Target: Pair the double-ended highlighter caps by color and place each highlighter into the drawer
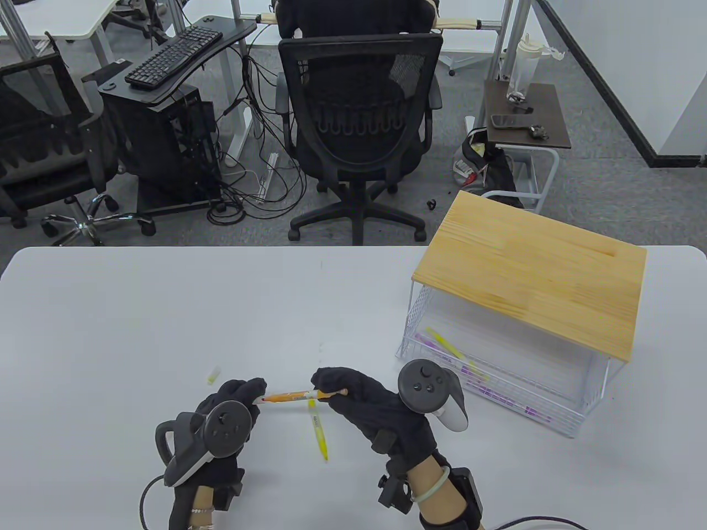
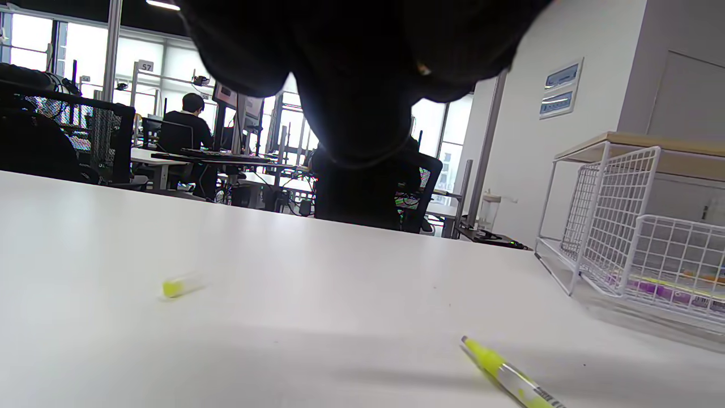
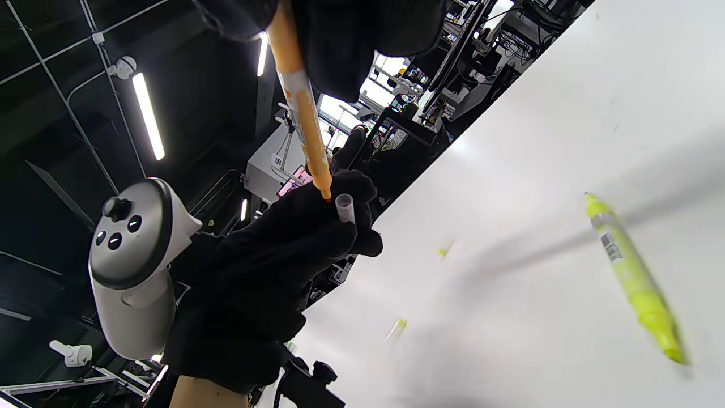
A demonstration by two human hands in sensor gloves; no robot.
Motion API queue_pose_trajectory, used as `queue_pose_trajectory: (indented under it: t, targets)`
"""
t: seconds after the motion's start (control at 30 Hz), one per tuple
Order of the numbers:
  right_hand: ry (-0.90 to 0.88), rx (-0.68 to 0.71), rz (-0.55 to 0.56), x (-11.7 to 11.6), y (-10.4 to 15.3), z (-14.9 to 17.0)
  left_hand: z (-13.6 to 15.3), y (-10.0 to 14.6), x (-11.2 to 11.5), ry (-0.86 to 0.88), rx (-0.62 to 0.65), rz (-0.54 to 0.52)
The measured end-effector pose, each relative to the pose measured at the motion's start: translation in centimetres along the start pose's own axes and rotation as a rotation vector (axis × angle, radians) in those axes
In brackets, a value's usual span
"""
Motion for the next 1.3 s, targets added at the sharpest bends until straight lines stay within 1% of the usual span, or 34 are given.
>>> queue_pose_trajectory:
  t: [0.1,0.37,0.53,0.67,0.73,0.8,0.87,0.9,0.97,1.03,1.1,1.17,1.23,1.3]
  targets:
    - [0.022,-0.012,0.022,0.0,0.1,-0.1,-0.1,0.0,-0.1,0.000,0.004,-0.003]
    - [0.021,-0.015,0.015,0.1,0.0,0.2,-0.3,0.0,0.2,-0.010,0.001,0.000]
    - [0.017,-0.034,0.001,0.0,-0.4,0.7,-0.4,-0.1,0.4,0.005,0.009,0.011]
    - [0.002,-0.055,-0.008,-0.1,-0.7,1.4,-1.0,-0.1,0.3,0.043,0.036,-0.005]
    - [0.021,-0.081,0.005,0.0,-0.7,1.7,-1.2,0.0,0.3,0.013,0.042,-0.003]
    - [0.073,-0.131,0.026,0.1,-0.7,1.9,-1.2,-0.1,0.5,0.005,0.044,-0.004]
    - [0.175,-0.212,0.085,0.1,-0.7,2.1,-1.2,-0.3,0.7,0.013,0.037,-0.005]
    - [0.201,-0.230,0.101,0.1,-0.7,2.1,-1.3,-0.4,0.7,0.017,0.036,-0.015]
    - [0.303,-0.296,0.168,0.1,-0.7,2.0,-1.3,-0.6,0.6,0.013,0.039,-0.066]
    - [0.389,-0.333,0.199,0.1,-0.7,1.8,-1.4,-0.7,0.4,0.015,0.043,-0.120]
    - [0.429,-0.357,0.218,0.2,-0.5,1.7,-1.4,-0.7,0.2,0.022,0.058,-0.174]
    - [0.459,-0.379,0.240,0.4,-0.2,1.8,-1.4,-0.9,0.3,0.076,0.103,-0.169]
    - [0.461,-0.391,0.243,0.6,0.0,2.0,-1.5,-1.0,0.6,0.118,0.117,-0.179]
    - [0.439,-0.390,0.235,0.8,0.1,2.2,-1.7,-1.1,0.7,0.106,0.138,-0.185]
Point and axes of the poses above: the tracker on the back of each hand, its own z axis roughly to the little-finger side, its own y axis roughly from the fingertips to the wrist, x = y × z, the point moved 1 cm from there along -y, roughly from the wrist to the fingertips, and after that the axes turned 14 degrees about -z, right-handed, at the moved point
